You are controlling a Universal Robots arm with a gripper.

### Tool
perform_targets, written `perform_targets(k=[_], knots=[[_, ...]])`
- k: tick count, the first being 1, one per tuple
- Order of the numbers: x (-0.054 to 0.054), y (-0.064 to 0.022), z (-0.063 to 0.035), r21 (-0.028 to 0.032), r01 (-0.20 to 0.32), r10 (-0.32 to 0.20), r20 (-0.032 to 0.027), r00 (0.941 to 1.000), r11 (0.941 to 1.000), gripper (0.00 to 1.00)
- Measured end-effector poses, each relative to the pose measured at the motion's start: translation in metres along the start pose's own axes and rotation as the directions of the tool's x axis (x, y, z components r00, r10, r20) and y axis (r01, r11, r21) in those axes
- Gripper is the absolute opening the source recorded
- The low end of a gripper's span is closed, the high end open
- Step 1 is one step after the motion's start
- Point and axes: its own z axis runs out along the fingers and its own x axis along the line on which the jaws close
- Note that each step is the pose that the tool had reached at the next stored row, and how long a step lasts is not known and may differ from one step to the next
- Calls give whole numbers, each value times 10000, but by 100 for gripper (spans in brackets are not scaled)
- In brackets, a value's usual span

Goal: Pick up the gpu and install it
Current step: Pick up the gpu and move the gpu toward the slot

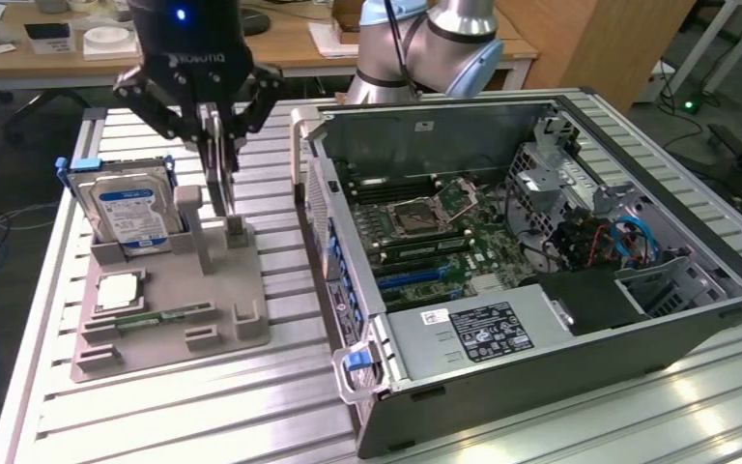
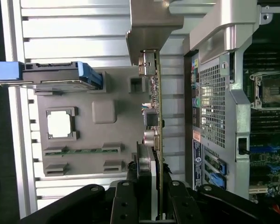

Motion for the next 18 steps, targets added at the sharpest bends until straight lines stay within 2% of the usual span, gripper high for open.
perform_targets(k=[8, 11, 18], knots=[[-11, 1, -358, 3, -9, 9, -2, 10000, 10000, 28], [-28, 2, -363, 0, -6, 6, -2, 10000, 10000, 28], [-326, 19, -341, -1, -8, 8, 1, 10000, 10000, 28]])
